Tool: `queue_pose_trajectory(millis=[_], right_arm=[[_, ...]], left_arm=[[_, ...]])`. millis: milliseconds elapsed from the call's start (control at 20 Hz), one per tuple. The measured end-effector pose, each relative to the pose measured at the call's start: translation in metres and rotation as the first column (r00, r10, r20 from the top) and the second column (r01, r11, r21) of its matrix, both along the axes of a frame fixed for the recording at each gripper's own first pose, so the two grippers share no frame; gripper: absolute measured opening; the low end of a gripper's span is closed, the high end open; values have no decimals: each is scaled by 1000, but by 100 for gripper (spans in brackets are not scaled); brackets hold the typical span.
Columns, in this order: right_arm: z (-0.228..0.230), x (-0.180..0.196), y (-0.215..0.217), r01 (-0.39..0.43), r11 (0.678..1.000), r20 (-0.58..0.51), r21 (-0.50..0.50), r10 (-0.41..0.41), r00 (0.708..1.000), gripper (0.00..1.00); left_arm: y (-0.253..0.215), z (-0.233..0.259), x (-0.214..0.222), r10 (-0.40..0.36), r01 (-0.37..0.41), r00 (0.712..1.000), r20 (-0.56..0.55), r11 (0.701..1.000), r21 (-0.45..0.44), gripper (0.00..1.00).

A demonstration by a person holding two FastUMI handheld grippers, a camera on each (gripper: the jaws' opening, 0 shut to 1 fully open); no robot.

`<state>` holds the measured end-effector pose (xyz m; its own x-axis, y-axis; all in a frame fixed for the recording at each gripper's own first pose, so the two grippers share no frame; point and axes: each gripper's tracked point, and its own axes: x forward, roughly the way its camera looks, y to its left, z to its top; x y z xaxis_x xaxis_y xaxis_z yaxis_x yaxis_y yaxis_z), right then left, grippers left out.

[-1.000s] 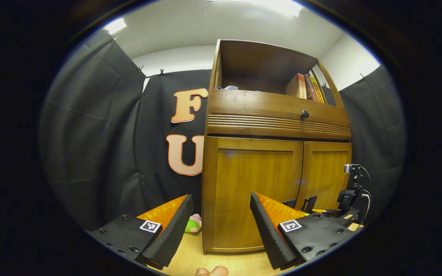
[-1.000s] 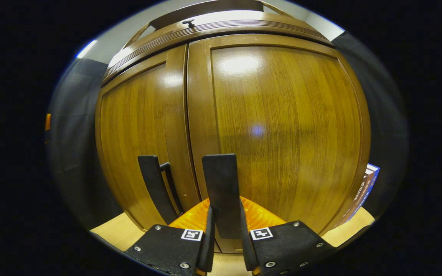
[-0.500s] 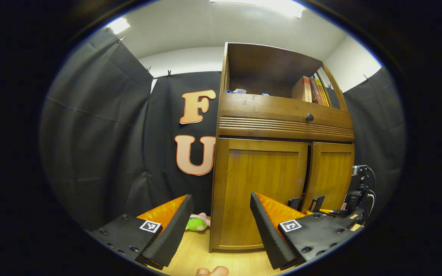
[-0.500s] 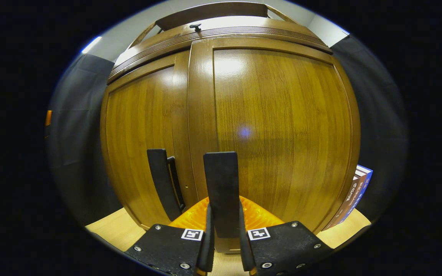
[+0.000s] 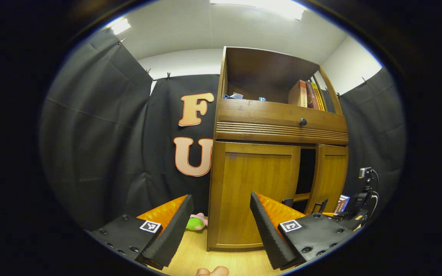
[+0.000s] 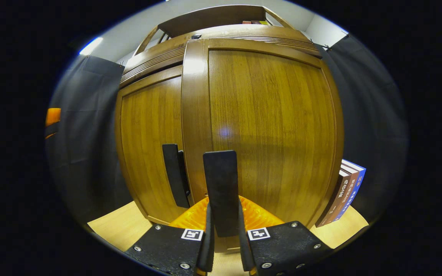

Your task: Open the right door of the double-door shoe cabinet with the right hand, and open the left door with the left hand.

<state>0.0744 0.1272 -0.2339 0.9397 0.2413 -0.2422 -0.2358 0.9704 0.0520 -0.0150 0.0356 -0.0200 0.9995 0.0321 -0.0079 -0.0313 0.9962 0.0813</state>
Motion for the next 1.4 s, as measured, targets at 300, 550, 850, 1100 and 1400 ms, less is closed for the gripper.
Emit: queue_pose_trajectory(millis=[300,550,850,1100,1400], right_arm=[[7,-23,-11,1,1000,14,7,-1,1000,28],[12,-44,-26,12,1000,22,2,-12,1000,20],[18,-64,-45,28,1000,24,-2,-28,999,36],[22,-78,-57,42,999,21,-6,-42,999,28],[28,-92,-79,74,997,22,-8,-73,997,27]], left_arm=[[9,8,-12,18,-18,1000,19,1000,-12,97],[7,11,-19,16,-15,1000,21,1000,-12,95],[-3,14,-30,-5,5,1000,23,1000,-11,95],[-8,20,-37,-9,9,999,35,1000,-4,95],[-20,19,-42,-43,43,999,24,999,-12,95]])
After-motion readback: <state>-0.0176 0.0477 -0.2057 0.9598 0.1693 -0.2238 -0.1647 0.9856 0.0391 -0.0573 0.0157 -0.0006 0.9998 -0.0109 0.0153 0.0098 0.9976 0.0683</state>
